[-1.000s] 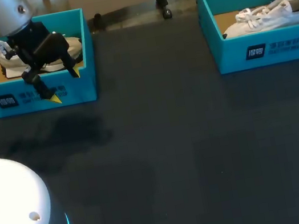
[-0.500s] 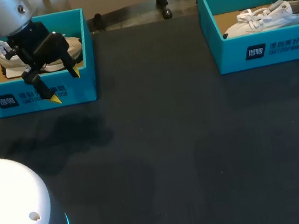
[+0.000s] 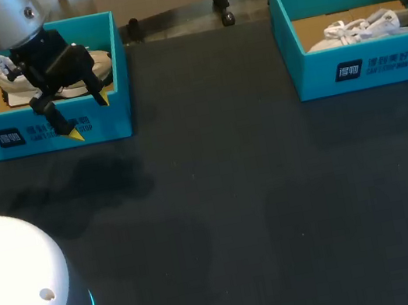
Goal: Take the shoe out of the shoebox, open the shoe tongue, remove and reinsert the insole, then place the shoe into the shoebox
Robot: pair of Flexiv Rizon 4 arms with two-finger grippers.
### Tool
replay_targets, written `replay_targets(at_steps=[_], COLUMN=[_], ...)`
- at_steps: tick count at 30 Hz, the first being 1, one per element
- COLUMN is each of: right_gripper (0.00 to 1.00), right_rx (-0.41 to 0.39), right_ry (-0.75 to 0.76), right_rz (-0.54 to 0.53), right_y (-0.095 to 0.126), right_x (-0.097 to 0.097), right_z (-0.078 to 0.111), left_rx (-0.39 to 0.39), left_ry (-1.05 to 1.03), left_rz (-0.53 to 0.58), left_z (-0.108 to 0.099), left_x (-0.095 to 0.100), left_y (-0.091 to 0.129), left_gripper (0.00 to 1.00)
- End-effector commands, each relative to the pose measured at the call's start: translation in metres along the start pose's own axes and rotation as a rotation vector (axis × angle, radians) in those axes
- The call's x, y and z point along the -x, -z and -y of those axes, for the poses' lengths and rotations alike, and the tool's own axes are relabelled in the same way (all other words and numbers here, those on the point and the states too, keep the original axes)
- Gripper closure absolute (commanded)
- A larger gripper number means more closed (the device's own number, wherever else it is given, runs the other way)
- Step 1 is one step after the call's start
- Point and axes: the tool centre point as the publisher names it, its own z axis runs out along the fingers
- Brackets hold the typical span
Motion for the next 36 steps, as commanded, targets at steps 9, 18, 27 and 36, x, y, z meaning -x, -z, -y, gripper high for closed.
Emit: replay_targets(at_steps=[9, 18, 27, 36], right_gripper=[1.00, 1.00, 1.00, 1.00], right_rx=[-0.022, -0.028, -0.022, -0.025], right_ry=[0.010, 0.017, 0.032, 0.028], right_rz=[-0.021, -0.056, -0.086, -0.073], right_y=[-0.014, -0.029, -0.041, -0.035], right_x=[-0.009, -0.013, -0.011, -0.012], right_z=[-0.002, 0.000, 0.001, 0.001], left_rx=[0.002, 0.002, 0.002, 0.002], left_ry=[0.000, 0.000, 0.000, 0.000], left_rz=[0.000, 0.000, 0.000, 0.000], left_z=[0.000, 0.000, 0.000, 0.000], left_x=[-0.001, -0.001, -0.001, -0.001], left_y=[0.000, 0.000, 0.000, 0.000], left_gripper=[0.00, 0.00, 0.00, 0.00])
